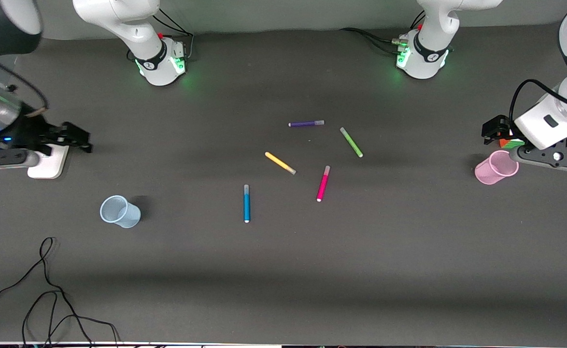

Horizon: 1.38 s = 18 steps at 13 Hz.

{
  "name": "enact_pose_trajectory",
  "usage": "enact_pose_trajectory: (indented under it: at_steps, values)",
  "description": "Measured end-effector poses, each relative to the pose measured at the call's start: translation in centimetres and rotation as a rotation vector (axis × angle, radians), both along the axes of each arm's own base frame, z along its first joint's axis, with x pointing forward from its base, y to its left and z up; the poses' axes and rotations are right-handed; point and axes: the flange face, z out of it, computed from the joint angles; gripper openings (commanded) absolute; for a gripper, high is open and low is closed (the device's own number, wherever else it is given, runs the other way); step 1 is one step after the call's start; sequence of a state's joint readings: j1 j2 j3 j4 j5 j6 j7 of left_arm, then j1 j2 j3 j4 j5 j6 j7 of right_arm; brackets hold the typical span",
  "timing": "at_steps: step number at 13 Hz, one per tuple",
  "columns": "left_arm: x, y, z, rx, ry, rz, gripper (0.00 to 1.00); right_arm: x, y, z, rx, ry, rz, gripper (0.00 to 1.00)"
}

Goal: Place pink and blue markers in matching cups

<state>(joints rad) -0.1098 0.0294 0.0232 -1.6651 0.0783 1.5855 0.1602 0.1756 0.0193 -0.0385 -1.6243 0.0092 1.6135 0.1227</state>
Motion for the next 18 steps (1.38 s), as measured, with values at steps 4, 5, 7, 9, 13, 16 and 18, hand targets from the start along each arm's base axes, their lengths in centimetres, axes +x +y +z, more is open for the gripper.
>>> enact_pose_trajectory:
  at_steps: [4,5,7,9,13,16,18]
  values:
    - [0.0,0.0,0.0,0.000,0.000,0.000,1.00,-1.4,11.3,-1.5,-0.004,-0.014,-0.062,1.00]
    - [0.0,0.0,0.0,0.000,0.000,0.000,1.00,-1.9,13.9,-2.1,-0.004,-0.016,-0.078,1.00]
    - [0.0,0.0,0.0,0.000,0.000,0.000,1.00,-3.3,19.1,-3.4,-0.006,-0.017,-0.102,1.00]
    - [0.0,0.0,0.0,0.000,0.001,0.000,1.00,-5.1,24.0,-4.7,-0.012,-0.013,-0.102,1.00]
    - [0.0,0.0,-0.1,0.000,0.002,0.000,1.00,-6.9,28.2,-6.0,-0.013,-0.014,-0.080,1.00]
    - [0.0,0.0,-0.1,0.000,0.002,0.000,1.00,-6.0,28.2,-8.1,-0.021,-0.008,-0.088,1.00]
    - [0.0,0.0,-0.1,0.000,0.003,0.000,1.00,-5.7,28.3,-10.6,-0.021,-0.010,-0.090,1.00]
